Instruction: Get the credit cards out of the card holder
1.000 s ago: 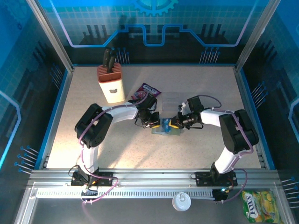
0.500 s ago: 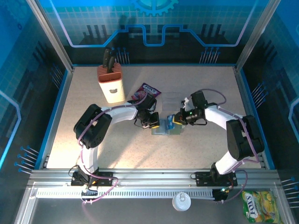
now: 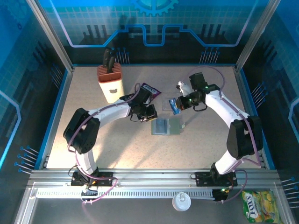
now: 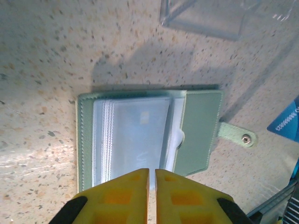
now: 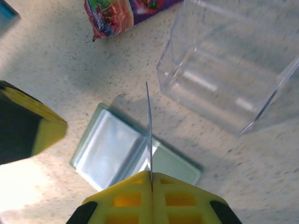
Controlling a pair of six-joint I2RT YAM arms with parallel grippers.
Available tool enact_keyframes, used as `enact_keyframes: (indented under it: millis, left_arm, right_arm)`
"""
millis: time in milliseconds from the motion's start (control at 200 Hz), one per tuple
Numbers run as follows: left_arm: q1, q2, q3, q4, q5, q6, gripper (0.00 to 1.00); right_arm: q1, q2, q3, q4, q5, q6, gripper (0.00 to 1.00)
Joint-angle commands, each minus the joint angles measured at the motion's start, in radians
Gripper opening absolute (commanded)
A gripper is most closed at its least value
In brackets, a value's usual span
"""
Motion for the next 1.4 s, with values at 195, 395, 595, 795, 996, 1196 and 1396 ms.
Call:
enact_keyframes:
  millis: [195, 395, 595, 795, 996, 1196, 1396]
  left_arm:
    - [0.02, -0.036, -0.023, 0.023, -0.001, 0.022, 0.14]
    - [0.021, -0.053, -0.03, 0.071, 0.027, 0.019, 0.16]
    - [0.025, -0.056, -0.032, 0.072, 0.015, 0.011, 0.18]
    - [0.028, -0.044, -0.024, 0.074, 0.018, 0.005, 0.22]
    - [0.031, -0.027, -0.005, 0.071, 0.028, 0.002, 0.24]
    - [0.031, -0.023, -0.008, 0.058, 0.023, -0.001, 0.24]
    - [0.032, -0.034, -0.024, 0.061, 0.018, -0.005, 0.24]
  right_arm:
    - [0.056, 0.201, 0.284, -0.272, 0.145, -0.589, 0.0]
    - [0.101, 0.327, 0.46, -0.413, 0.204, -0.824, 0.0]
    - [0.099, 0.43, 0.636, -0.47, 0.225, -0.891, 0.0]
    - [0.079, 0.528, 0.794, -0.546, 0.202, -0.94, 0.0]
    - [0.051, 0.598, 0.875, -0.611, 0.17, -0.971, 0.0]
    - [0.046, 0.626, 0.858, -0.632, 0.138, -0.989, 0.0]
    - [0.046, 0.663, 0.847, -0.624, 0.154, -0.998, 0.0]
